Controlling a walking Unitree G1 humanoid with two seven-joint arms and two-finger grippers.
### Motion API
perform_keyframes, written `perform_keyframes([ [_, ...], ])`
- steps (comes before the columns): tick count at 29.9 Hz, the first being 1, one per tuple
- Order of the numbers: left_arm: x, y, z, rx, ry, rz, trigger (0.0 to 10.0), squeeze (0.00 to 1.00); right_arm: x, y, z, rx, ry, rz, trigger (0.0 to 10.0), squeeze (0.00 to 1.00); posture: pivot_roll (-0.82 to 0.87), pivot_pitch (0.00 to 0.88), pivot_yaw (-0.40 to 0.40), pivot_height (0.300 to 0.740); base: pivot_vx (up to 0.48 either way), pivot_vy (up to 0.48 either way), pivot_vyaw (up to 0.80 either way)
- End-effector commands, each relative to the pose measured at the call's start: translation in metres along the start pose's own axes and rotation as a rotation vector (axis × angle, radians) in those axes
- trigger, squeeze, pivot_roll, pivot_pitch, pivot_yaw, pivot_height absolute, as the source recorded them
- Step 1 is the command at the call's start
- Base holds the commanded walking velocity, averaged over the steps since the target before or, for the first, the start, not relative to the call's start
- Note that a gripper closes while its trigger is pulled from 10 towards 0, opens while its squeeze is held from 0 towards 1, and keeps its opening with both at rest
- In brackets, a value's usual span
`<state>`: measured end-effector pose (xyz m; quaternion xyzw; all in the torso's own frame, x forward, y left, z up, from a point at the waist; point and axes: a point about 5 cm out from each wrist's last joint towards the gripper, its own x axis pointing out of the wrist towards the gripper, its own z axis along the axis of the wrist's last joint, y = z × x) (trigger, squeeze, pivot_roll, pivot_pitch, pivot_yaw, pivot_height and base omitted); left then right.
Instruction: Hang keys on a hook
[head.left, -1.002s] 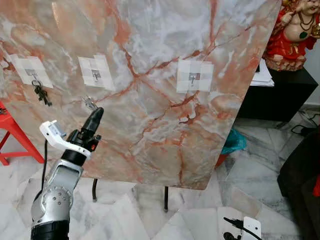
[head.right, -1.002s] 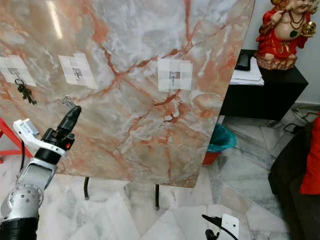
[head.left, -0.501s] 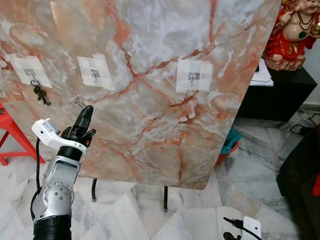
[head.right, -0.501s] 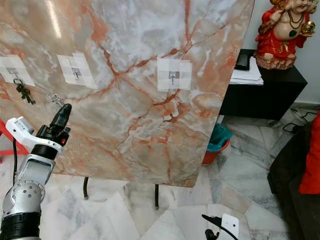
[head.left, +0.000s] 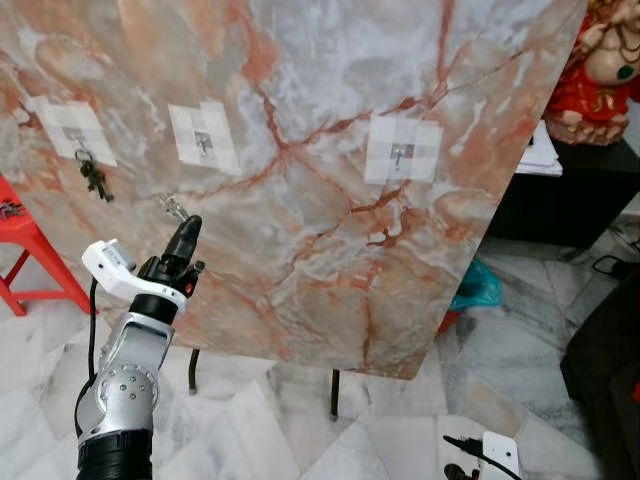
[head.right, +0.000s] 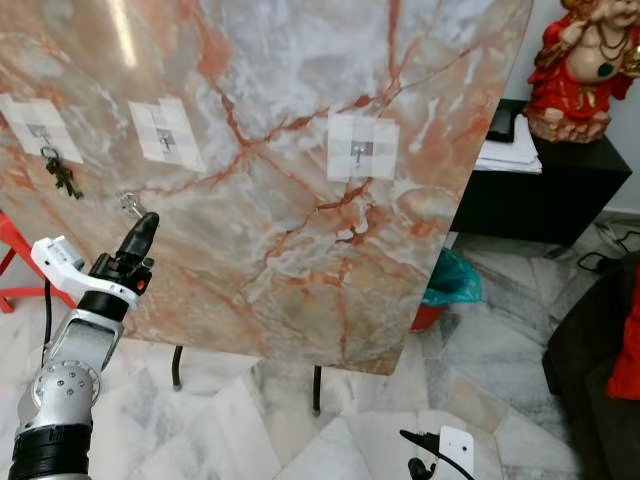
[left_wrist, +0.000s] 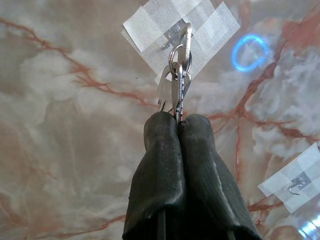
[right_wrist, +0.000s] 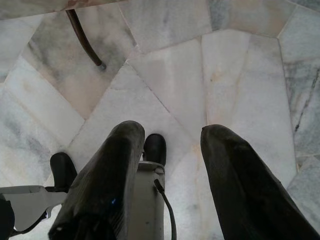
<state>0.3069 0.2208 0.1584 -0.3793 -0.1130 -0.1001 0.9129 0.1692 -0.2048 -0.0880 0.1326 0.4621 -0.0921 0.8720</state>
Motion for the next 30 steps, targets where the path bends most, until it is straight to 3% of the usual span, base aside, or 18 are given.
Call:
perform_keyframes([
  [1,0.0031,-0.0058,0.0042,0.011,-0.009,-0.029,10.0,0.00,-0.0007,-0.0030,-0.0019,0.012,0.005,-0.010,10.0,0.00,0.11,0.075,-0.041,0.740,0.000,0.000,0.00],
  [24,0.0048,-0.0093,0.0060,-0.012,-0.031,-0.052,10.0,0.00,-0.0007,-0.0031,-0.0015,0.007,0.007,-0.008,10.0,0.00,0.11,0.075,-0.044,0.740,0.256,0.000,0.00],
  [30,0.0035,-0.0136,0.0076,-0.022,-0.034,-0.084,10.0,0.00,-0.0007,-0.0031,-0.0015,0.009,0.006,-0.008,10.0,0.00,0.11,0.076,-0.044,0.740,0.000,0.000,0.00],
])
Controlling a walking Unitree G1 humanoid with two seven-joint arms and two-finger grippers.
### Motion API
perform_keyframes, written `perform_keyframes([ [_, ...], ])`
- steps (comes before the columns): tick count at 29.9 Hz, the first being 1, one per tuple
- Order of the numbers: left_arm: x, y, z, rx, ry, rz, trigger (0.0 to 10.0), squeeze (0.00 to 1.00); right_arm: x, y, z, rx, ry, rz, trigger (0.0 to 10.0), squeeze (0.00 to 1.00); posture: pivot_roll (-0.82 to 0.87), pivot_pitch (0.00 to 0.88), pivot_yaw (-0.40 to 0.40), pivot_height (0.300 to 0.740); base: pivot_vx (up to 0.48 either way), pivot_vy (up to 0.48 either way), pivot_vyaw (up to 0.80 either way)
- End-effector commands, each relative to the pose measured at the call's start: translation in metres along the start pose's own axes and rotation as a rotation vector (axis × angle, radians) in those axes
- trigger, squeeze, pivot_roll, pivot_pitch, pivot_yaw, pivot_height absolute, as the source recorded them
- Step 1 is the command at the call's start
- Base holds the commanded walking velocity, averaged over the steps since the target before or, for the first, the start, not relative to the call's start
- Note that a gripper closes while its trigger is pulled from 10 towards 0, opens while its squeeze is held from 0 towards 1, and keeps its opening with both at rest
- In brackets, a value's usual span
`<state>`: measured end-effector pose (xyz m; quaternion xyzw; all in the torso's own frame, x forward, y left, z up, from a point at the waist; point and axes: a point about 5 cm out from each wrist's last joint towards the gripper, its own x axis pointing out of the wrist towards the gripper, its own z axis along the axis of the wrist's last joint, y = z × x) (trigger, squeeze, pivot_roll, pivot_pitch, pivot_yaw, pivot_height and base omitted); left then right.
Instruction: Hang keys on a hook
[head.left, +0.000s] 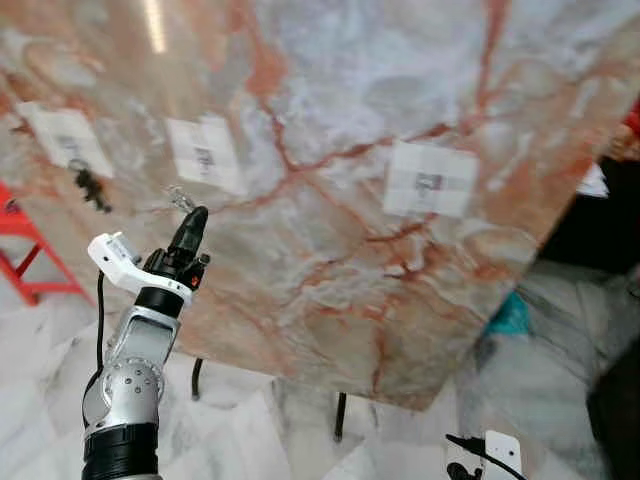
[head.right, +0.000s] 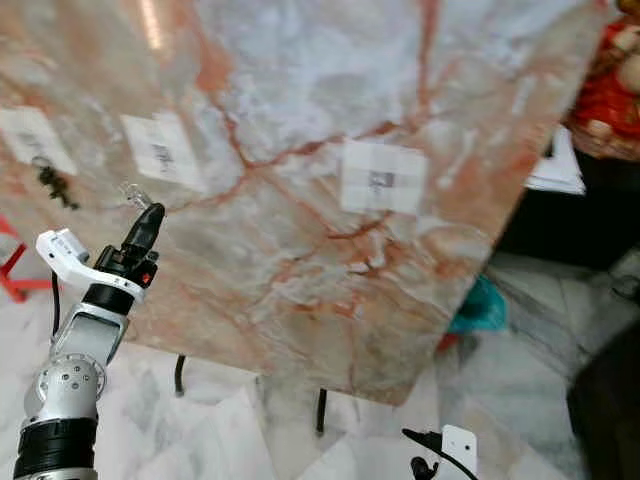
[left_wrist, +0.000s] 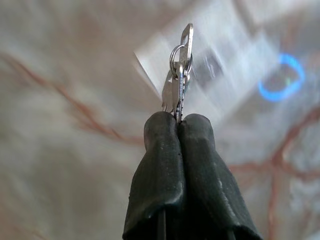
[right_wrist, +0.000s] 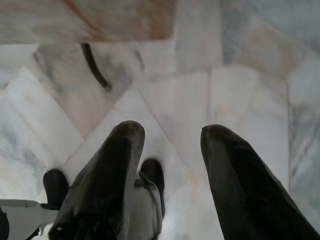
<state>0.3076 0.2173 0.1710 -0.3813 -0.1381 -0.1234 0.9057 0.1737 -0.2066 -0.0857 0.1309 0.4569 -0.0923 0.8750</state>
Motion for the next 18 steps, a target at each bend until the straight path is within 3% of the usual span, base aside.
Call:
perform_keyframes([
  [1,-0.001,-0.003,0.002,-0.013,-0.004,-0.022,10.0,0.00,-0.001,-0.003,-0.007,0.011,0.019,-0.008,10.0,0.00,0.11,0.076,-0.044,0.740,0.000,0.000,0.00],
  [18,-0.003,-0.014,-0.002,-0.039,0.034,-0.108,10.0,0.00,-0.001,-0.003,-0.007,0.020,0.018,-0.012,10.0,0.00,0.11,0.076,-0.043,0.740,0.000,0.000,0.00],
])
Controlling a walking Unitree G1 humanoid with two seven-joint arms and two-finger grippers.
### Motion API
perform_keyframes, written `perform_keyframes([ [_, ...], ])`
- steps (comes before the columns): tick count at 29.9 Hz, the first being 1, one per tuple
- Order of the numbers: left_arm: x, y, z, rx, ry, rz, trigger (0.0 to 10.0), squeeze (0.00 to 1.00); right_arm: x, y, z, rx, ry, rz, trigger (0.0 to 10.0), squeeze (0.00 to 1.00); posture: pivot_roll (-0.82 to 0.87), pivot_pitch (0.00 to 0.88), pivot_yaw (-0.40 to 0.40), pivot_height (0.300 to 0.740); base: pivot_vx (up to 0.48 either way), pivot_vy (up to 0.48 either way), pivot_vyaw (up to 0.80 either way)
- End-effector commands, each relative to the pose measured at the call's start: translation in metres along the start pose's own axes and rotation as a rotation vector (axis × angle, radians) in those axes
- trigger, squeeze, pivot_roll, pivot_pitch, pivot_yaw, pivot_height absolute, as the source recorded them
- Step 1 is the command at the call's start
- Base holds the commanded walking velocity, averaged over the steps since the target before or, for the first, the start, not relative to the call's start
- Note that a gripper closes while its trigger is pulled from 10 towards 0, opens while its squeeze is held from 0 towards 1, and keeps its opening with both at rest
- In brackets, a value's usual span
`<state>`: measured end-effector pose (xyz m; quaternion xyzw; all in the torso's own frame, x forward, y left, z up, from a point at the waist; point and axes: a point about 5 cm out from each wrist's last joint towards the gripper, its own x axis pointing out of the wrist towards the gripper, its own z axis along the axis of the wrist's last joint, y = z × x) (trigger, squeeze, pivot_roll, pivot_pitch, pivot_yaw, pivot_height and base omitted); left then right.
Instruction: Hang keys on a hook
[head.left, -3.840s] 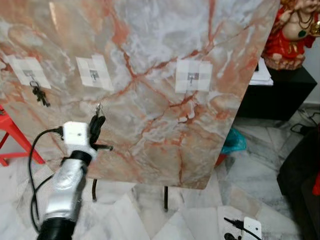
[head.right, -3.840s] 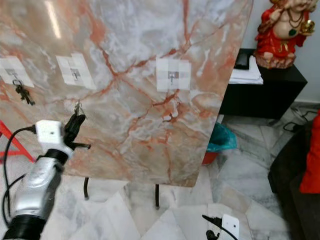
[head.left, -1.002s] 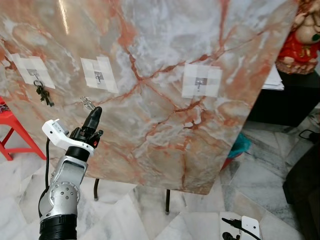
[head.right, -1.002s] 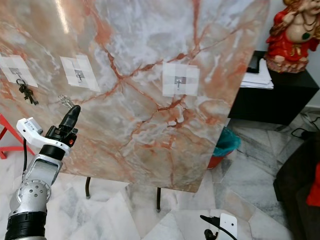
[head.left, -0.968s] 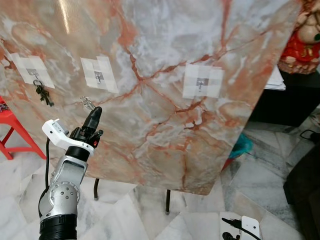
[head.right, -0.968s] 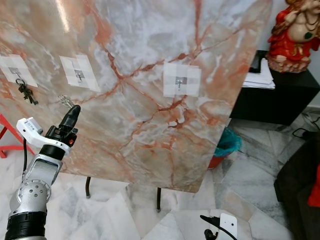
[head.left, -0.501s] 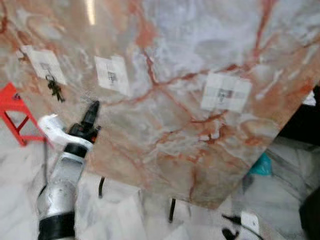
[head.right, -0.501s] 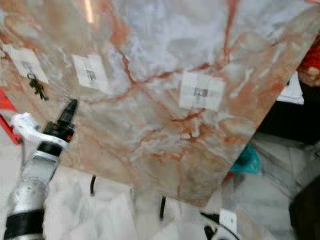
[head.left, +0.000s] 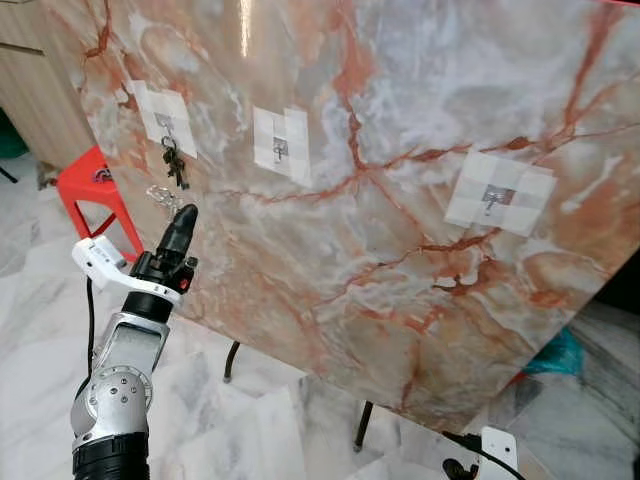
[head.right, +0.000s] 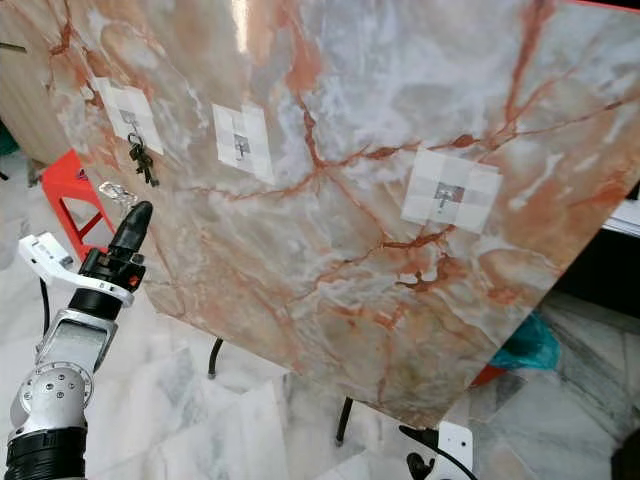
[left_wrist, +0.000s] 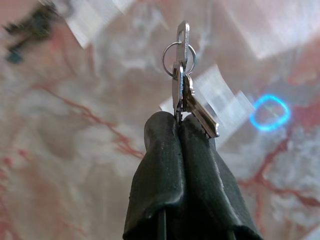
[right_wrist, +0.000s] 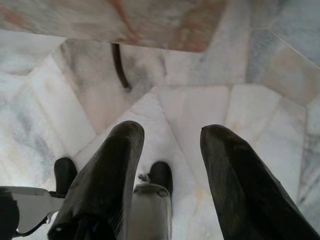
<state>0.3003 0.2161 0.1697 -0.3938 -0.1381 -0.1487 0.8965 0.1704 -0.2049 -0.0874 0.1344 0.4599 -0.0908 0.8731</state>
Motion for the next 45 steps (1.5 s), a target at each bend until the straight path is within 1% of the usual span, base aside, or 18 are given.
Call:
perform_keyframes([
  [1,0.004,-0.012,-0.003,0.000,0.029,-0.070,10.0,0.00,-0.001,-0.004,-0.003,0.019,0.009,-0.019,10.0,0.00,0.11,0.076,-0.043,0.740,0.000,0.000,0.00],
  [6,0.003,-0.017,-0.008,-0.009,0.070,-0.113,10.0,0.00,-0.001,-0.004,-0.003,0.030,0.007,-0.027,10.0,0.00,0.11,0.076,-0.043,0.740,0.000,0.000,0.00],
  [7,0.001,-0.019,-0.012,-0.011,0.098,-0.130,10.0,0.00,-0.001,-0.004,-0.003,0.027,0.007,-0.026,10.0,0.00,0.11,0.076,-0.042,0.740,0.000,0.000,0.00],
  [9,0.000,-0.020,-0.015,-0.011,0.120,-0.141,10.0,0.00,-0.001,-0.004,-0.003,0.028,0.007,-0.026,10.0,0.00,0.11,0.077,-0.040,0.740,0.000,0.000,0.00],
  [17,-0.001,-0.020,-0.016,-0.008,0.143,-0.159,10.0,0.00,-0.001,-0.003,-0.003,0.026,0.009,-0.022,10.0,0.00,0.11,0.078,-0.037,0.740,0.000,0.000,0.00],
  [25,-0.002,-0.018,-0.020,0.011,0.166,-0.152,10.0,0.00,-0.001,-0.002,-0.003,0.026,0.008,-0.020,10.0,0.00,0.11,0.077,-0.035,0.740,0.000,0.000,0.00],
  [45,-0.002,-0.017,-0.021,0.032,0.170,-0.155,10.0,0.00,0.000,-0.001,-0.003,0.022,0.009,-0.015,10.0,0.00,0.11,0.075,-0.032,0.740,0.317,0.000,0.00],
])
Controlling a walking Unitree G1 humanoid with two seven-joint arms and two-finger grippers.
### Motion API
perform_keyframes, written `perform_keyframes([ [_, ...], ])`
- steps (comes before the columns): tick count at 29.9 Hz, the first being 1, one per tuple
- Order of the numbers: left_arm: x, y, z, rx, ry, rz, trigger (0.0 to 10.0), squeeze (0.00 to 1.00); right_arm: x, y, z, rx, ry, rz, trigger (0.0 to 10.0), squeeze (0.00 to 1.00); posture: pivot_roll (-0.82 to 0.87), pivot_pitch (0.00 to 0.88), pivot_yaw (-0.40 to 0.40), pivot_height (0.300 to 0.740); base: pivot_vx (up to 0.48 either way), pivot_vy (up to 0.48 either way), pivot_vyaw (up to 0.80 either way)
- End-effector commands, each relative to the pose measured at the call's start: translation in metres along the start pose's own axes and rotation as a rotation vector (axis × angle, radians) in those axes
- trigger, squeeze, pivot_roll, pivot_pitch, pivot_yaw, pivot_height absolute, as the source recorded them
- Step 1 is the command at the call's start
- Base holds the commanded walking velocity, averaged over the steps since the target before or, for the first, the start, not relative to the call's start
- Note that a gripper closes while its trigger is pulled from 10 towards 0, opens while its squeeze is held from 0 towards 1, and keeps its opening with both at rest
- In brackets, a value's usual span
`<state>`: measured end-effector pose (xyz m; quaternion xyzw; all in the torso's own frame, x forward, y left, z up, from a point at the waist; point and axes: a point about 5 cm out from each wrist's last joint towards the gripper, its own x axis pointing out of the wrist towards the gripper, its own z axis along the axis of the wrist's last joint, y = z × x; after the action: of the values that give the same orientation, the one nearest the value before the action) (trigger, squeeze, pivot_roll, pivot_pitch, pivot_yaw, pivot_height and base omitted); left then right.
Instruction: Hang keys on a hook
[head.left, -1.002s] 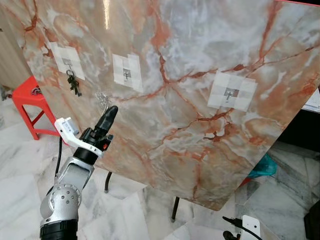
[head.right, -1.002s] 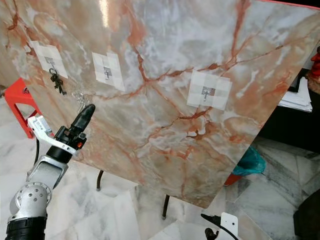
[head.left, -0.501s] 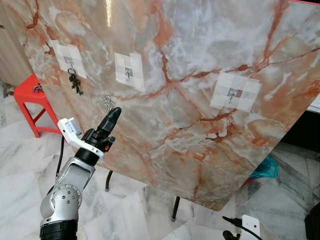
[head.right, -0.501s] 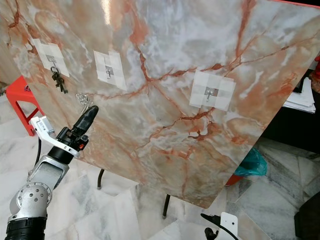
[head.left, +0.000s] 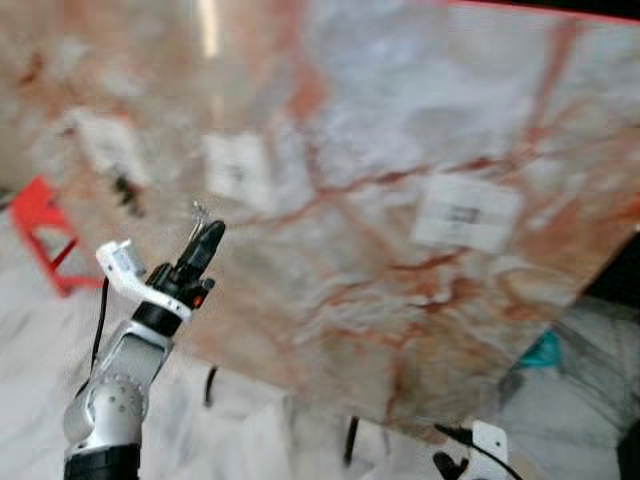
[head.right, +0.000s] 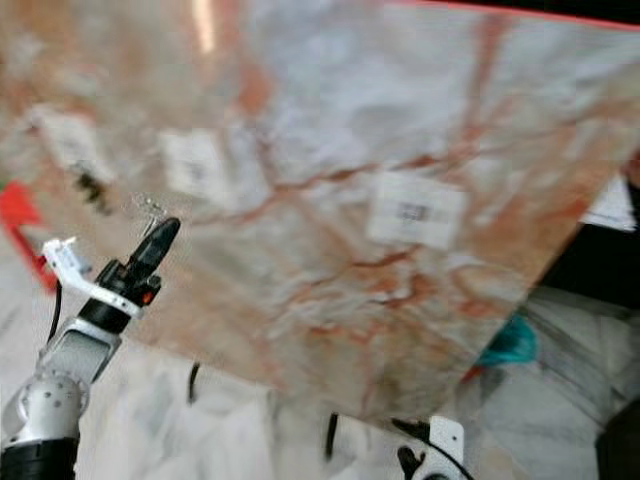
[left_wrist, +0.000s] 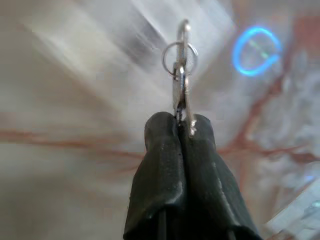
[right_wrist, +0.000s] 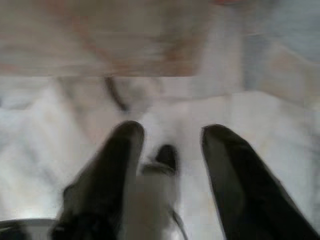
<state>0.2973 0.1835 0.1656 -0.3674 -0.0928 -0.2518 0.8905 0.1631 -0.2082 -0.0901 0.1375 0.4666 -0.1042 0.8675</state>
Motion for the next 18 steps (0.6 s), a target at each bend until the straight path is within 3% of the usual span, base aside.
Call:
perform_keyframes([
  [1,-0.004,0.001,0.005,0.032,0.004,0.003,10.0,0.00,0.001,0.005,0.003,0.004,-0.005,0.008,10.0,0.00,0.11,0.075,-0.032,0.740,0.304,0.000,0.00],
  [18,-0.011,-0.018,-0.001,0.010,0.045,-0.106,10.0,0.00,0.001,0.005,0.002,0.004,-0.004,0.011,10.0,0.00,0.12,0.079,-0.032,0.740,0.015,0.000,0.00],
])
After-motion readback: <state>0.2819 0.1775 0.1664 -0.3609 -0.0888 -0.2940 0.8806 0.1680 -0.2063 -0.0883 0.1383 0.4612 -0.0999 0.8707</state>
